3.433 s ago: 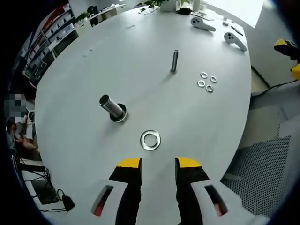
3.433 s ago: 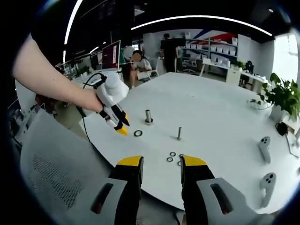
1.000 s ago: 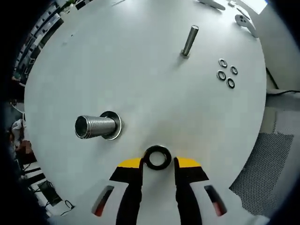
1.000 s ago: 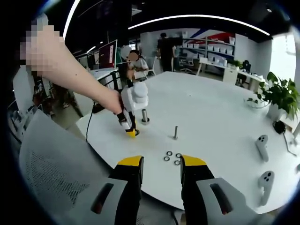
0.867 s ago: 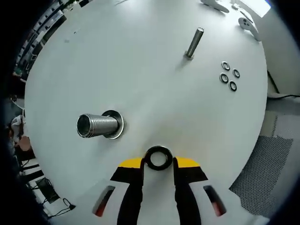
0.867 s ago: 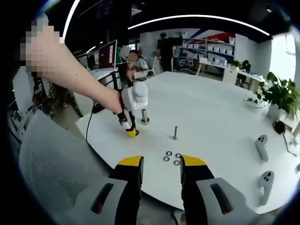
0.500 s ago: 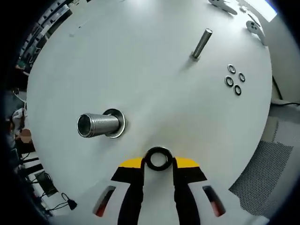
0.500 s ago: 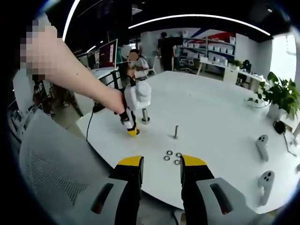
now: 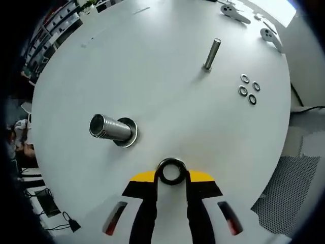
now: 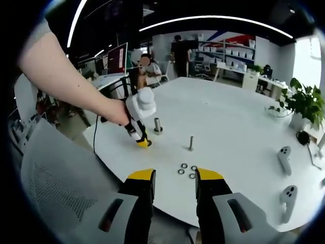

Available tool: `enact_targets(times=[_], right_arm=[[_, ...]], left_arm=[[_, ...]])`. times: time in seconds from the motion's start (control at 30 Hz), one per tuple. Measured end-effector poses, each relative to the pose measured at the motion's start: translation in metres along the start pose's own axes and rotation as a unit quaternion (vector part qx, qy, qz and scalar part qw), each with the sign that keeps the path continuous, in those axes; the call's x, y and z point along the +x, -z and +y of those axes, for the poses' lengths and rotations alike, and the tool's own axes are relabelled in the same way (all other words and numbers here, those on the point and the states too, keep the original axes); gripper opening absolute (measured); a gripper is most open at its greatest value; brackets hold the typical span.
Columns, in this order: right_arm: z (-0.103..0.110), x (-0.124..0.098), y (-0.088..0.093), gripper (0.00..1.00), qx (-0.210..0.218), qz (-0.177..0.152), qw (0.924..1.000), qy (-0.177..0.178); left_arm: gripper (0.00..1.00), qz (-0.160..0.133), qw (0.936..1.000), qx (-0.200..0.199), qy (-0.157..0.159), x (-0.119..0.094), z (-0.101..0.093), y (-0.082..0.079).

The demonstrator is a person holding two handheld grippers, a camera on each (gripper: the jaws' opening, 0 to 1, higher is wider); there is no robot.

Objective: Place the washer onto the threaded stud by aligning its center hole with the stud, sliding it down to the base, and recovering from edge contact or off-axis alignment until the washer reaches the visible bottom stop.

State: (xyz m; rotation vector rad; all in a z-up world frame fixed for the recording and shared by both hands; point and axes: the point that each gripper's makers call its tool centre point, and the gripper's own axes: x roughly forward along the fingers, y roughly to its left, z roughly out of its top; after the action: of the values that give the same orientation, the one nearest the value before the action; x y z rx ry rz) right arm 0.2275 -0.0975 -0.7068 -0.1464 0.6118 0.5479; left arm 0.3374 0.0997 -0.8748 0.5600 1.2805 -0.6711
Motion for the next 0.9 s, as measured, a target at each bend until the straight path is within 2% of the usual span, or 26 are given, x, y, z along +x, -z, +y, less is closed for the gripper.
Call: enact_targets(times=[0.07,0.17,0.33,0.43,0.5,0.6,0.7,0.9], right_arm=[[0.000,0.000,0.000,0.33,0.000,0.000,1.0000,0.000],[0.000,0.000,0.001,0.33,-0.001,0.002,1.0000,-0.001],[0.000,0.000,0.001,0.33,0.000,0.003,1.0000,0.000],[0.000,0.000,0.000,0.33,0.001,0.001,1.0000,0.000],[0.000,0.000,0.000,0.33,0.001,0.000,1.0000,0.000],[0.000,0.000,0.000,0.33,0.001,0.000,1.0000,0.000],[0.000,0.000,0.000,0.33,0.000,0.001,1.0000,0.000],[0.001,0.000,0.000,0.33,0.000,0.001,1.0000,-0.003]], left_arm=[[0.19,-0.005,0.9999,-0.010,0.006,0.000,0.002,0.000],[0.19,0.004,0.9999,-0.007,0.014,0.000,0.002,0.001],[0.19,0.002,0.9998,-0.005,0.020,-0.001,-0.001,0.002],[0.19,0.001,0.9996,0.030,0.003,-0.003,0.002,0.005],[0.19,0.000,0.9995,0.031,0.005,-0.004,0.001,0.007],[0.19,-0.018,0.9995,0.026,0.000,-0.015,0.009,0.002],[0.19,-0.032,0.9994,0.016,0.001,-0.028,0.009,-0.003],[0.19,-0.066,0.9974,0.025,-0.013,-0.052,0.016,-0.019]])
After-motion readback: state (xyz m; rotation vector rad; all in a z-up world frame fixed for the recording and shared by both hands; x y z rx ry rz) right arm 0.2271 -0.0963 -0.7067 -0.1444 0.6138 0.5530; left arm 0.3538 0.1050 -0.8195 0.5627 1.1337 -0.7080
